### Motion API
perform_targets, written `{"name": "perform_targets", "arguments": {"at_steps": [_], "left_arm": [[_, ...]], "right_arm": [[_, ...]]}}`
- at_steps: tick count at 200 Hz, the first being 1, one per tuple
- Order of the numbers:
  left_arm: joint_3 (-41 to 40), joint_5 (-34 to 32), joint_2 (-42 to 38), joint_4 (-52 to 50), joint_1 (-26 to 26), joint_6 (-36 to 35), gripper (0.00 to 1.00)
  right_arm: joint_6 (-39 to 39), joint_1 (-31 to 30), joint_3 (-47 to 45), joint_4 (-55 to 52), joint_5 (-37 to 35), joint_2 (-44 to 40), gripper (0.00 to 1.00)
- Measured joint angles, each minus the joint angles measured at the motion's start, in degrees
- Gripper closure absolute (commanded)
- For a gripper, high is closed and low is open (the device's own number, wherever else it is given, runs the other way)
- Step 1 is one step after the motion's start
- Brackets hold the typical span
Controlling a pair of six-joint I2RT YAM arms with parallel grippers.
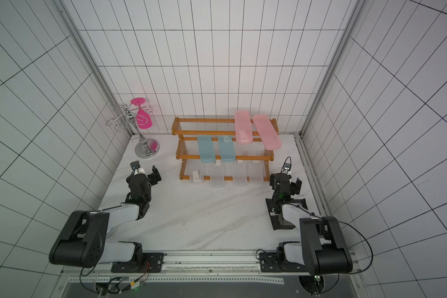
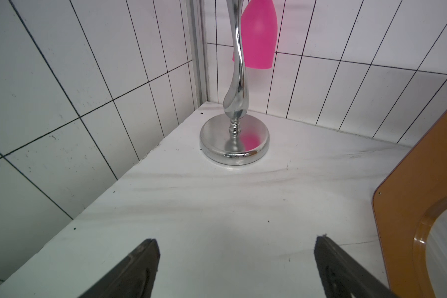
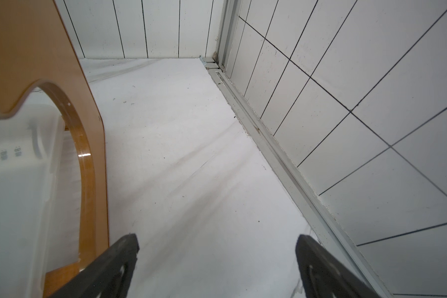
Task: Place the pencil cases on the shelf according to color
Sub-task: Reset both arms
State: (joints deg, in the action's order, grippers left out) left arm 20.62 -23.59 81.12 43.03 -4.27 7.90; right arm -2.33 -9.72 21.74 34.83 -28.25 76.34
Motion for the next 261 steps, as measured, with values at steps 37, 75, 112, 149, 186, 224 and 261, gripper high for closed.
{"name": "perform_targets", "arguments": {"at_steps": [37, 75, 112, 149, 186, 224, 261], "left_arm": [[-1.49, 3.45, 10.95, 11.47, 0.48, -2.99, 0.02], [3.56, 6.62, 9.77, 5.75, 2.86, -2.23, 0.02], [4.83, 8.9, 9.03, 3.1, 4.37, -1.44, 0.02], [4.83, 9.73, 9.03, 1.86, 4.33, -1.31, 0.02], [4.83, 9.81, 9.03, 1.68, 4.33, -1.29, 0.02], [4.83, 9.94, 9.03, 1.68, 4.33, -1.29, 0.02], [4.83, 9.97, 9.03, 1.68, 4.33, -1.27, 0.02]], "right_arm": [[-0.46, 5.79, 0.0, 12.17, 6.6, 8.2, 0.01], [-1.79, 9.77, 0.11, 13.88, 12.55, 11.41, 0.01], [-1.97, 9.75, 0.11, 13.86, 15.06, 11.41, 0.01], [-1.97, 9.73, 0.11, 13.88, 15.61, 11.41, 0.01], [-1.97, 9.75, 0.11, 13.88, 15.63, 11.41, 0.01], [-1.97, 9.75, 0.11, 13.88, 15.65, 11.41, 0.01], [-1.97, 9.75, 0.11, 13.88, 15.63, 11.41, 0.01]]}}
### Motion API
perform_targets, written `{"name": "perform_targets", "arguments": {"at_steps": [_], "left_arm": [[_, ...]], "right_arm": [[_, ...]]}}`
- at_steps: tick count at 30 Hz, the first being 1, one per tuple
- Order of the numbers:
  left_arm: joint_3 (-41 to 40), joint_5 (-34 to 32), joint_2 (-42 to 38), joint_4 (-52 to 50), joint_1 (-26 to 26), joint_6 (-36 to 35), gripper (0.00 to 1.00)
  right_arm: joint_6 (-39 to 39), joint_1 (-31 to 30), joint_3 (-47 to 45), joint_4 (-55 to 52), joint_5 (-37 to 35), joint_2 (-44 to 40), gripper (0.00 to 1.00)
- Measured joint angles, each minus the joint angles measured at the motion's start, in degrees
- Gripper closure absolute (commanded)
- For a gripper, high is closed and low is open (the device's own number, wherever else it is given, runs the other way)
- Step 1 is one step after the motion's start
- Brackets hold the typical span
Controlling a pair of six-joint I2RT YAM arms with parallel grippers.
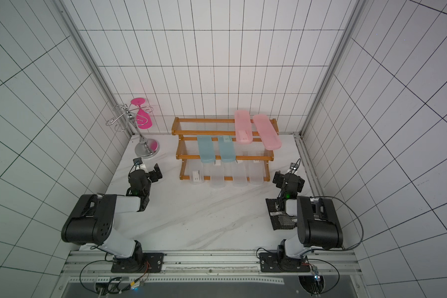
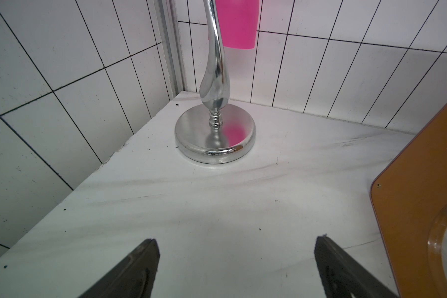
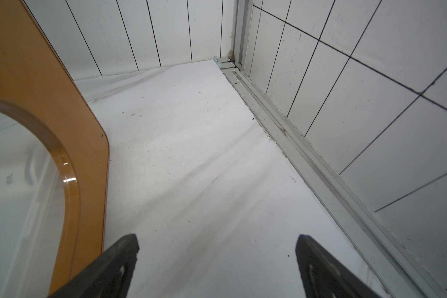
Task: Place the pencil cases on the shelf according to color
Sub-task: Reset both arms
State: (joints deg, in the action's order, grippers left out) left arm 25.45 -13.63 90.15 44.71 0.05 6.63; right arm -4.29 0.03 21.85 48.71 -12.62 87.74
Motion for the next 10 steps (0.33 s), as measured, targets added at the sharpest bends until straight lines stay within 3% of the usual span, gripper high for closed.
{"name": "perform_targets", "arguments": {"at_steps": [10], "left_arm": [[0.0, 0.0, 0.0, -0.7, 0.0, 0.0, 0.02]], "right_arm": [[0.0, -0.02, 0.0, 0.0, 0.02, 0.0, 0.01]]}}
